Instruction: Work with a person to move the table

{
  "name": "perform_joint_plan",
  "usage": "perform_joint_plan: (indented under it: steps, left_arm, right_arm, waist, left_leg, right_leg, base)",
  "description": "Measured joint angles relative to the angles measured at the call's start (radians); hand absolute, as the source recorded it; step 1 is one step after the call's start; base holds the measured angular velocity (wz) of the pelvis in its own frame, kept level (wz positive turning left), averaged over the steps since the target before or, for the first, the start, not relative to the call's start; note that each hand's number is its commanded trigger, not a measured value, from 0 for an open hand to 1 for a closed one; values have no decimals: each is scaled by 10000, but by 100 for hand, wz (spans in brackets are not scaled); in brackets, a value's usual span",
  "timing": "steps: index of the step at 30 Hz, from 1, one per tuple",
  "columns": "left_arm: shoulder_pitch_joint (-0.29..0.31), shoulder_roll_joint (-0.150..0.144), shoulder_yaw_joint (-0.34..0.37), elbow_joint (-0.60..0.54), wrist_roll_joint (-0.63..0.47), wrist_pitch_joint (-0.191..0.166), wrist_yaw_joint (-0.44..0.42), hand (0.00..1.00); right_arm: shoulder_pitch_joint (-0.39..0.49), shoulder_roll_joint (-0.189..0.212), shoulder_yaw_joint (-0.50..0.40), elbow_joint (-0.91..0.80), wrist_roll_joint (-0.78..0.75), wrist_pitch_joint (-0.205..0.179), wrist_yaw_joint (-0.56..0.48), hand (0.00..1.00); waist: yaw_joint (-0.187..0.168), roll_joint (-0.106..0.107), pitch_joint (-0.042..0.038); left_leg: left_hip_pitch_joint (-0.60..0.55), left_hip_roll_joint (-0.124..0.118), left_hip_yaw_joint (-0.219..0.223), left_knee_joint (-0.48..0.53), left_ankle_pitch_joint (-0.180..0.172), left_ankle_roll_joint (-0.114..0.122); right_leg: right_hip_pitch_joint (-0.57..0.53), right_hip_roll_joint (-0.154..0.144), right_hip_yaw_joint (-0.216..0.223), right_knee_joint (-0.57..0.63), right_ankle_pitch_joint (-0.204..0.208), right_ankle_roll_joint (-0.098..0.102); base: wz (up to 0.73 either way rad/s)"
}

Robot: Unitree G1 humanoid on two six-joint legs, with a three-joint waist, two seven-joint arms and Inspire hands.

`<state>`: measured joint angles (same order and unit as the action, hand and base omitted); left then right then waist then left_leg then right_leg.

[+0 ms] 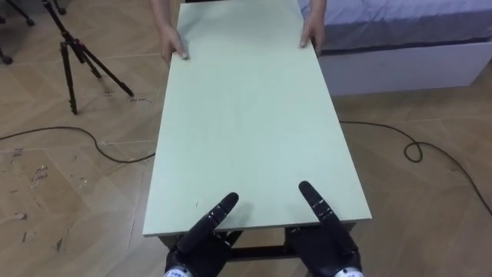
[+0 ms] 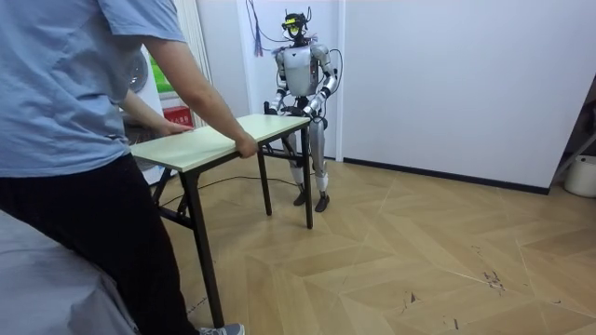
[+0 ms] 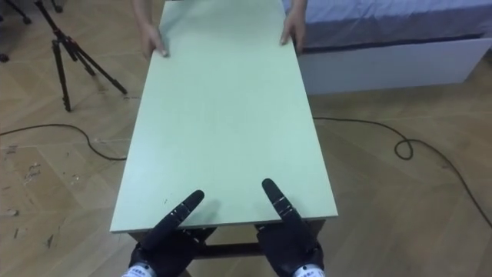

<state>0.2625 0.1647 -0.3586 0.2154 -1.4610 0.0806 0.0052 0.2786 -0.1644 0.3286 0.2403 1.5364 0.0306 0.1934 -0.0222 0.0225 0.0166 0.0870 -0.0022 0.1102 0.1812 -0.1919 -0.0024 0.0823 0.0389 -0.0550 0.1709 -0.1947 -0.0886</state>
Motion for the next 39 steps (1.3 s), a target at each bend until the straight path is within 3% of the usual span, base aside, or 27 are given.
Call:
perform_joint_plan:
  steps: [10,17,25,26,27,28,29,36,39]
  left_arm:
    - [2,-33,52,-5,-223,-1,132,0]
    - [4,-348,301,15,-405,-2,280,0]
    - [3,-387,342,-13,-786,-3,799,0]
    - [5,-388,343,-12,-779,-3,841,25]
    - [5,-388,343,-12,-779,-3,877,65]
    - [8,-393,362,-12,-770,-2,939,100]
    - [8,-394,374,-12,-773,-1,962,100]
    - [41,-419,747,5,-786,-145,1202,100]
    - [47,-579,791,-106,-767,-180,1125,100]
  right_arm:
    - [1,95,-110,-137,648,-313,-447,0]
    - [-21,377,-199,-183,659,-528,-771,0]
    - [-28,405,-198,-186,724,-533,-833,0]
    - [-26,404,-199,-185,729,-533,-833,0]
    - [-26,405,-199,-185,730,-533,-832,0]
    - [-26,405,-204,-185,713,-532,-831,81]
    - [-26,405,-205,-185,713,-528,-829,100]
    - [-24,426,-256,-183,699,-491,-804,100]
    - [-24,504,-298,-99,586,-537,-1147,100]
  waist:
    - [9,12,-9]
    - [35,10,-5]
    - [31,10,-4]
    - [33,5,-1]
    - [32,2,1]
    - [34,-3,4]
    - [34,-14,12]
    - [32,-59,33]
    - [101,-56,28]
  left_leg:
    - [91,44,-10,-70,0,0]
    - [122,36,-9,-120,1,1]
    - [109,8,-43,-120,3,4]
    - [115,6,-42,-125,4,5]
    - [115,5,-42,-126,4,6]
    - [118,5,-42,-129,5,7]
    - [117,5,-21,-130,5,8]
    - [106,5,-20,-133,5,8]
    - [91,-7,-12,-139,5,8]
  right_leg:
    - [55,1,-24,-4,1,-1]
    - [50,4,-19,-2,5,5]
    - [48,10,-32,-17,5,3]
    - [50,9,-40,-12,5,3]
    - [50,9,-46,-13,5,3]
    - [50,9,-42,-12,5,3]
    - [47,9,-25,-11,5,4]
    - [34,8,-19,-19,4,4]
    - [30,-5,-23,-23,3,6]
  base:
    - [0]
    - [0]
    - [0]
    - [0]
    - [0]
    - [0]
    - [0]
    - [0]
    - [1]
